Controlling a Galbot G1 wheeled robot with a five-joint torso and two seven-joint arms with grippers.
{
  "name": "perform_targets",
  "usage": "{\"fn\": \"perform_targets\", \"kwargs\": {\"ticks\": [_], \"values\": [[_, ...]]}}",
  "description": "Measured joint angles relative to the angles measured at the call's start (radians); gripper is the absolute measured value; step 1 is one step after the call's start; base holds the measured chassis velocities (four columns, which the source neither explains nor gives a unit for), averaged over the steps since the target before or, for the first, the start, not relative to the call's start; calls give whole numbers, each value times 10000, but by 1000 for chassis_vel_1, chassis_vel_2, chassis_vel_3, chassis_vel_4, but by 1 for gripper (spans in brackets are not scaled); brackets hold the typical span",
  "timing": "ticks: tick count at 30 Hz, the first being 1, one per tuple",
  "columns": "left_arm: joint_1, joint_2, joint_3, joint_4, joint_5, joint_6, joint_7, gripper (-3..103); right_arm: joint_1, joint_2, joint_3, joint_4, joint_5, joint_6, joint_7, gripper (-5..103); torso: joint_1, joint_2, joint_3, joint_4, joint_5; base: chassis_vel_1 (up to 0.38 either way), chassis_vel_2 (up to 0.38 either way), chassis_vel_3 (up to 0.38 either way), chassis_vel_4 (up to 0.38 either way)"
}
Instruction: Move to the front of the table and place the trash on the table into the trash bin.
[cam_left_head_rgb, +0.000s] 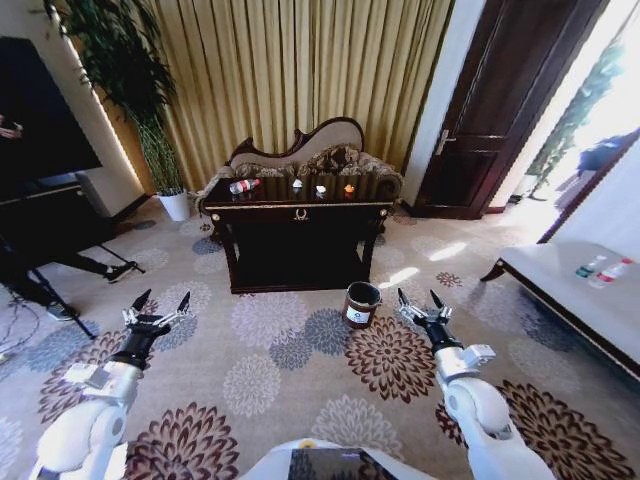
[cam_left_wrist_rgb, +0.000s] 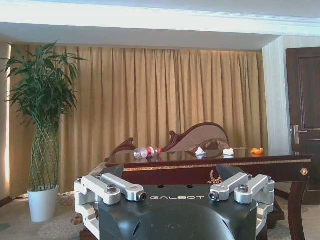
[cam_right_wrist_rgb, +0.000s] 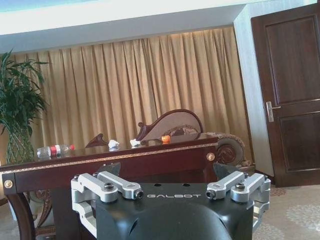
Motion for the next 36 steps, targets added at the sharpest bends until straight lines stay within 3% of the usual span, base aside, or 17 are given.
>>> {"fn": "perform_targets", "kwargs": {"ticks": [36], "values": [[52,-34,-10,58,-68,-205,65,100,12,79,66,-116,-164,154,-9,100,0,0,0,0,-1,0,0,0,0]]}}
